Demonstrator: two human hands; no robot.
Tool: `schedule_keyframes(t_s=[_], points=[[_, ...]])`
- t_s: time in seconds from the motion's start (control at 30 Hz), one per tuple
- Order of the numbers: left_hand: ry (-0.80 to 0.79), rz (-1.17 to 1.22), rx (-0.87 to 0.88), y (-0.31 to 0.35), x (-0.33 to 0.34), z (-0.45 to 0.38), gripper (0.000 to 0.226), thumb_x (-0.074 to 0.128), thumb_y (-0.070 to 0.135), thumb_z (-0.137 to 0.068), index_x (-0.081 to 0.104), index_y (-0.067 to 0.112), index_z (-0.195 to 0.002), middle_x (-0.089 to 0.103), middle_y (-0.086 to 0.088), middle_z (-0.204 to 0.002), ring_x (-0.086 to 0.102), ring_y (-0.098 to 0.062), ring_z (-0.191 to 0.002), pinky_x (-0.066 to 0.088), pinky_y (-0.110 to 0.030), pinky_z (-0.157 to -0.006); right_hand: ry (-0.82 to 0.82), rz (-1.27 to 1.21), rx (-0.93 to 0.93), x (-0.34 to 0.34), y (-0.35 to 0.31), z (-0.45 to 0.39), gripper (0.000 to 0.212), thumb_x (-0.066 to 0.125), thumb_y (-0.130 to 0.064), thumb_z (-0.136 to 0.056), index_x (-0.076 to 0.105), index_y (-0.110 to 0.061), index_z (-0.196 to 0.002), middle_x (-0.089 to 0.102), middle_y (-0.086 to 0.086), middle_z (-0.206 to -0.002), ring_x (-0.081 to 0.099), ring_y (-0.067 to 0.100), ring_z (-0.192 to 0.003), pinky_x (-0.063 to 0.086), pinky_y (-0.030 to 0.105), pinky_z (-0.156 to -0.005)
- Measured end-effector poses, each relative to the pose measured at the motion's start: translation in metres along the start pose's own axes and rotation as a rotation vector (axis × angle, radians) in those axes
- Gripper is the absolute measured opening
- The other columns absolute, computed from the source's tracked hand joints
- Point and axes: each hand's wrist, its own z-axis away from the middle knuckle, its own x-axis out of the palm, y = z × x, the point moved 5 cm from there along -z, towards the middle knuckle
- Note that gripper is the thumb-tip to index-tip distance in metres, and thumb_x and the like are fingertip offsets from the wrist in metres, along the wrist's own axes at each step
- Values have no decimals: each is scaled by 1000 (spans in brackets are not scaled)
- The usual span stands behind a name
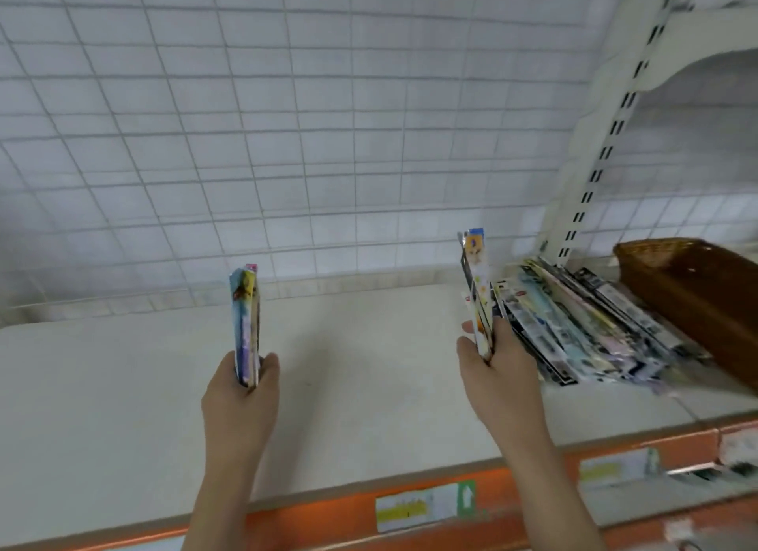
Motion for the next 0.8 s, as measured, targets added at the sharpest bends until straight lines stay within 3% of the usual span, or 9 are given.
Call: schedule_keyframes(t_s=[0.13,0.27,0.37,0.47,0.7,0.8], points=[[58,-10,-13,25,19,18,23,56,22,-89,51,4,-76,52,-12,-64,51,-34,-62,46,-40,-61,22,13,-41,-41,15,-15,10,52,-18,-92,53,-8,-94,53,0,-66,49,14,-60,37,25,-55],[99,-32,-54,51,55,53,24,55,25,-88,50,4,-76,53,-15,-65,54,-37,-61,49,-42,-61,-24,33,-81,-99,38,-38,6,52,-20,-93,53,-16,-97,58,5,-67,53,16,-58,37,25,-51],[79,4,-130,69,90,88,24,54,26,-90,48,3,-83,50,-16,-67,47,-33,-52,42,-30,-47,-31,44,-71,-149,63,-58,10,53,-23,-93,54,-17,-101,56,1,-68,53,15,-60,37,26,-50],[72,17,-140,87,121,121,25,54,26,-90,45,4,-83,47,-17,-66,42,-30,-47,37,-25,-44,-51,32,-67,-190,83,-73,14,52,-26,-93,57,-17,-103,61,2,-75,56,14,-65,40,25,-55],[62,-35,-89,118,152,155,26,53,25,-91,42,8,-75,44,-12,-65,42,-28,-50,34,-23,-40,-119,7,-57,-223,108,-96,11,53,-26,-91,56,-16,-95,55,-3,-65,52,14,-58,39,28,-53],[35,-42,-69,126,156,153,23,53,25,-91,45,6,-81,45,-13,-65,43,-28,-51,36,-24,-41,-116,-21,-54,-225,111,-103,11,53,-28,-91,57,-17,-93,57,-2,-67,56,17,-60,49,34,-59]])
